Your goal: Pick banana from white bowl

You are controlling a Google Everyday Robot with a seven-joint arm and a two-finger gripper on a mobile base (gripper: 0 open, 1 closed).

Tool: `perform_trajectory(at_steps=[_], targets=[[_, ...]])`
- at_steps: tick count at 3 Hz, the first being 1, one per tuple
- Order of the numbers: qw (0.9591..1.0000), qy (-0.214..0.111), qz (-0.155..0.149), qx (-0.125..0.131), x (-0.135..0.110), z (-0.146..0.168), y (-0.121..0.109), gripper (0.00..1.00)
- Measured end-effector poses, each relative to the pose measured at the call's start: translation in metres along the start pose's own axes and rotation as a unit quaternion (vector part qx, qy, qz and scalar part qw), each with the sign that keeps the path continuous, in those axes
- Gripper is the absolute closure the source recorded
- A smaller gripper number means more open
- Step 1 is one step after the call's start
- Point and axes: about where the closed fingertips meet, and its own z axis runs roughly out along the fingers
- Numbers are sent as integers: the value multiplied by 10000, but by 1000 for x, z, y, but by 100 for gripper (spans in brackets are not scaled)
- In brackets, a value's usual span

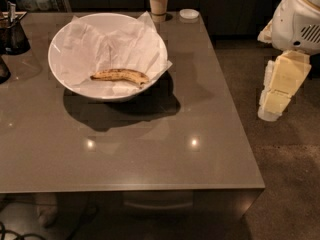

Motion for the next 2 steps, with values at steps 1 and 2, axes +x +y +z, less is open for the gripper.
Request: perform_trajectory(at_steps=[1, 2], targets=[[9996, 54, -98, -243, -22, 13, -15, 0], [9999, -45, -110, -104, -28, 13, -21, 0]])
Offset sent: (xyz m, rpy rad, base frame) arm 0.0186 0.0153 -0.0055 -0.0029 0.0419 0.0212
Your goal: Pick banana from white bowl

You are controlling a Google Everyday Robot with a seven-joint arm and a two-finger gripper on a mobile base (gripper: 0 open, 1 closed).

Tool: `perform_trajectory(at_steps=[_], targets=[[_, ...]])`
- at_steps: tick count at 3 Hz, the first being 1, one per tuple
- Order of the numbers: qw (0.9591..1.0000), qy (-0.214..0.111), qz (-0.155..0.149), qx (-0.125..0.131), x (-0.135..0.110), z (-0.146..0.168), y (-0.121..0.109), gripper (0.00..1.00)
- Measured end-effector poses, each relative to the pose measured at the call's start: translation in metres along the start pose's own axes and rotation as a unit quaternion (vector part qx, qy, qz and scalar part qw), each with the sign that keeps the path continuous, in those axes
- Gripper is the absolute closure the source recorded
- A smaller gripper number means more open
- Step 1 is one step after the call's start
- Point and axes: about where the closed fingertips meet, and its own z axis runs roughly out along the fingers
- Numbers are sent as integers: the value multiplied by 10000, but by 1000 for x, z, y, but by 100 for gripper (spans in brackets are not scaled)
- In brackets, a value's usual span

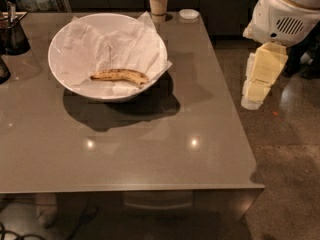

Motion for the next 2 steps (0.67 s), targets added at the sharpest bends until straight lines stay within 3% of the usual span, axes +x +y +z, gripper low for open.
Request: perform_trajectory(at_steps=[2], targets=[[9997, -219, 80, 27, -18, 1, -17, 0]])
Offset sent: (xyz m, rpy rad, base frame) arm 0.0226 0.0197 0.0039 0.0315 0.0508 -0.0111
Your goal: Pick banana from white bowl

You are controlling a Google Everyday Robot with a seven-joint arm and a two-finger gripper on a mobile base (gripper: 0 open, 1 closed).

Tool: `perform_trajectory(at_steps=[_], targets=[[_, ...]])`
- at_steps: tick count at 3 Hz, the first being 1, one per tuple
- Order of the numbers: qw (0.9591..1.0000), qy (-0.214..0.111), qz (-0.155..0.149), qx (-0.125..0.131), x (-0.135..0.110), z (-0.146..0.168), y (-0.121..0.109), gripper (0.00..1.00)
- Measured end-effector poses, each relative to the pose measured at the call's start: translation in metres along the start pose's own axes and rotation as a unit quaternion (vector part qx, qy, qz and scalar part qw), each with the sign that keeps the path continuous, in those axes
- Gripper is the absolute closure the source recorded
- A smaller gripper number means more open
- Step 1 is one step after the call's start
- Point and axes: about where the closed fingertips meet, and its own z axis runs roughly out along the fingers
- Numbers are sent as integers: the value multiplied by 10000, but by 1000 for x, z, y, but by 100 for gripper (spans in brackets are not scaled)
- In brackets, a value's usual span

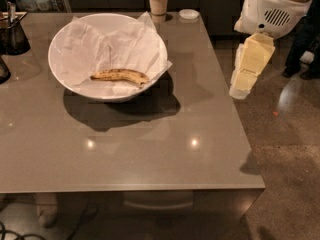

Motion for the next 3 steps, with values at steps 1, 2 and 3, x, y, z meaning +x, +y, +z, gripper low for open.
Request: perform_trajectory(at_steps=[1, 2, 3], targets=[[9993, 221, -249, -151, -39, 21, -23, 0], [9996, 107, -257, -16, -45, 22, -29, 0], [9990, -204, -378, -101, -70, 27, -37, 0]])
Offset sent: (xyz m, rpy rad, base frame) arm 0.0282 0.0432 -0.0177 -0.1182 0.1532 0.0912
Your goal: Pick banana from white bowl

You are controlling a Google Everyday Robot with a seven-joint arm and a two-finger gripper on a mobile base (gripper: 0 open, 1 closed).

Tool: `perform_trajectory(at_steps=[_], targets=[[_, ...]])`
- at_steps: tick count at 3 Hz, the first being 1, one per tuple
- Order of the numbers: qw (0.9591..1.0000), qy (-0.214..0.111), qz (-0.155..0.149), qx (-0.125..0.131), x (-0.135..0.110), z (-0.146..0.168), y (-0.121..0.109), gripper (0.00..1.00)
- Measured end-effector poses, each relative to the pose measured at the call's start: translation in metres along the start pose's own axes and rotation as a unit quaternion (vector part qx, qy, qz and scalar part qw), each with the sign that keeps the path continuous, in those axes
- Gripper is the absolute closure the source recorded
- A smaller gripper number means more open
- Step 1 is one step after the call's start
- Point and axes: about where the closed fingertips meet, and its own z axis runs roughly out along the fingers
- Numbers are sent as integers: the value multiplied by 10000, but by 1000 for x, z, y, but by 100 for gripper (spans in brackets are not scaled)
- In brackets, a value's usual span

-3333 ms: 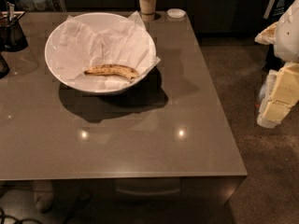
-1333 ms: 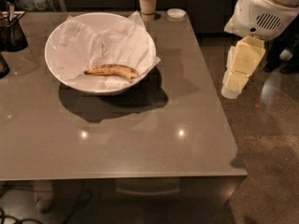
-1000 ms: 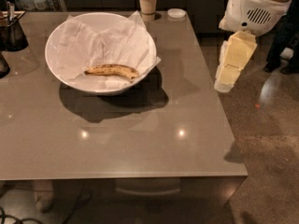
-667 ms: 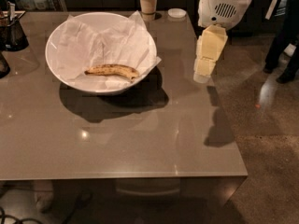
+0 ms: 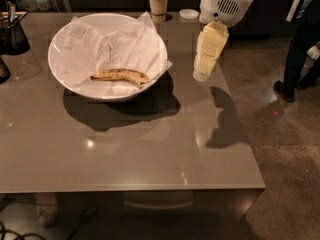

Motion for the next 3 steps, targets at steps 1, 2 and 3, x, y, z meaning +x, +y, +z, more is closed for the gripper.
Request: perform_trajectory(at_steps=[1, 2, 3], targets=[[9995, -123, -249, -136, -35, 8, -13, 0], [9994, -235, -250, 8, -42, 6, -19, 0], [9989, -456, -120, 30, -51, 8, -22, 0]])
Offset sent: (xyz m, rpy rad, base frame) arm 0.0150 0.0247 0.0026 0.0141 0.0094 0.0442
